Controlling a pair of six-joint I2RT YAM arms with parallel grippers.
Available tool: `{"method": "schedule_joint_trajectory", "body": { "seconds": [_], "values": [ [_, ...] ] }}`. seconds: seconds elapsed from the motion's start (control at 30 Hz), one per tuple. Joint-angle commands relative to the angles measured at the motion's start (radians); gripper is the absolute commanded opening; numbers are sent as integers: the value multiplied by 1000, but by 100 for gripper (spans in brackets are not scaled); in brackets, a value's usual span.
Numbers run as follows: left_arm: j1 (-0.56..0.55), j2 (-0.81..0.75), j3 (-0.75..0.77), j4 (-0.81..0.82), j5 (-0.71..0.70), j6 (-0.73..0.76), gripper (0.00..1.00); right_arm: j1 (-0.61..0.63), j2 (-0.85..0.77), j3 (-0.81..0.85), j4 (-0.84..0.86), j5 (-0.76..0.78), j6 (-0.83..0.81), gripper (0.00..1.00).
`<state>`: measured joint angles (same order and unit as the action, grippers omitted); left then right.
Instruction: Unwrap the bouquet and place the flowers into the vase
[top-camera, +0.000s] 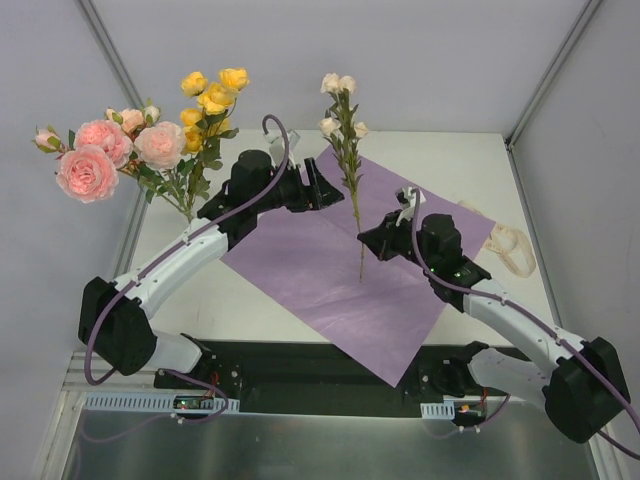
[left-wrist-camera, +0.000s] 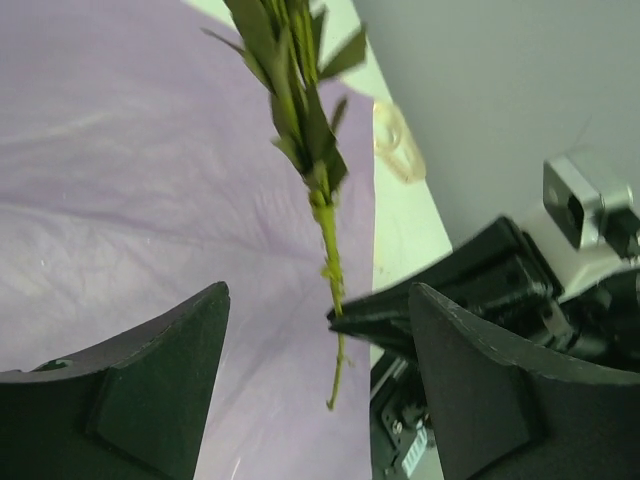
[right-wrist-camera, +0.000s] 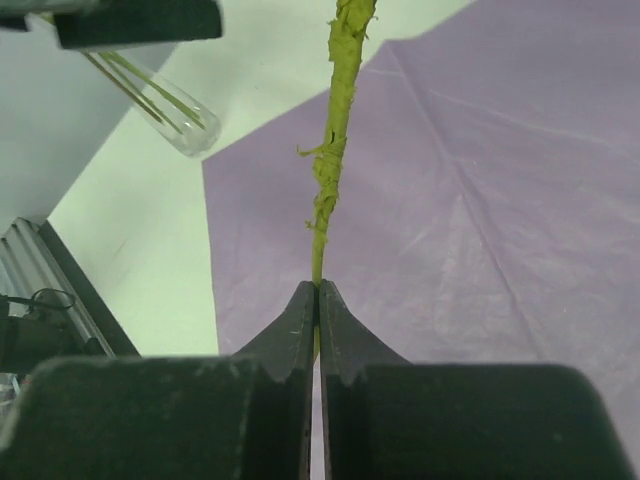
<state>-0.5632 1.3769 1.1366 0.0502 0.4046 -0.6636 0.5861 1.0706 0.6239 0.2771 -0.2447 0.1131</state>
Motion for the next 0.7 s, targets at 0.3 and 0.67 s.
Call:
{"method": "schedule_joint_trajectory", "body": {
  "seconds": [0.3,0.67],
  "values": [
    [-13,-45,77,189,-145,-57,77,24,-169,-35,86,-108,-76,1],
    [-23,-16,144,215,-182,-42,60,70,-212,-41,89,-100,-105,1]
  ]
}}
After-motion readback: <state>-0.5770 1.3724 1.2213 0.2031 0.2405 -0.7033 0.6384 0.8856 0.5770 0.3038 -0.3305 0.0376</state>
